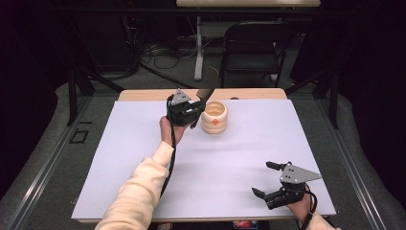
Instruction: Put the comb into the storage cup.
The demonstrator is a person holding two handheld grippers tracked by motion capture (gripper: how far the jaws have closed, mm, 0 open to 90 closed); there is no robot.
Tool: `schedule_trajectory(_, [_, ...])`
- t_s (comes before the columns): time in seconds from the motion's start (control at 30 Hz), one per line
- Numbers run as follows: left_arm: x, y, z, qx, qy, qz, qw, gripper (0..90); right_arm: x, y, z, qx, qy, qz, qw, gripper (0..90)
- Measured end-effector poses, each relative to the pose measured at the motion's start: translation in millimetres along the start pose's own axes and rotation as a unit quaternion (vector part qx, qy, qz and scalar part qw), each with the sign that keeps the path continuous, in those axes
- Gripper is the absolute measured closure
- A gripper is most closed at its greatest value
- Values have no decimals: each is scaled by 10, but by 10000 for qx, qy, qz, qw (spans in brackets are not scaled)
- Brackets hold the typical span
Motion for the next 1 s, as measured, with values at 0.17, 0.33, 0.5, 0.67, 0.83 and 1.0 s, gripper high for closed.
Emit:
schedule_trajectory(0.17, [22,-52,-8,29,-3,-21,10000,723,-1,0,2,7,-2,-2,10000,0])
schedule_trajectory(0.33, [48,-107,-15,34,-19,-79,10000,723,-2,0,1,7,-1,-4,10000,0])
schedule_trajectory(0.5, [73,-165,-25,95,-9,-112,9999,723,-1,1,1,3,-6,-1,10000,0])
schedule_trajectory(0.67, [110,-213,-35,76,4,-143,9999,723,-1,1,1,4,-7,0,10000,0])
schedule_trajectory(0.83, [145,-245,-31,101,-28,-144,9998,723,-2,1,1,13,-7,-1,10000,0])
schedule_trajectory(1.0, [168,-279,-29,90,-29,-166,9998,723,-2,3,2,30,-10,2,10000,0])
Point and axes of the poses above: each handheld gripper's, and its own axes: x roughly forward along the jaws, y roughly out of its underside, z roughly to its left, the point moved 8 cm from there along x, roughly forward along the jaws, and after that the axes turned 8 degrees about x, right-handed, at the moved point
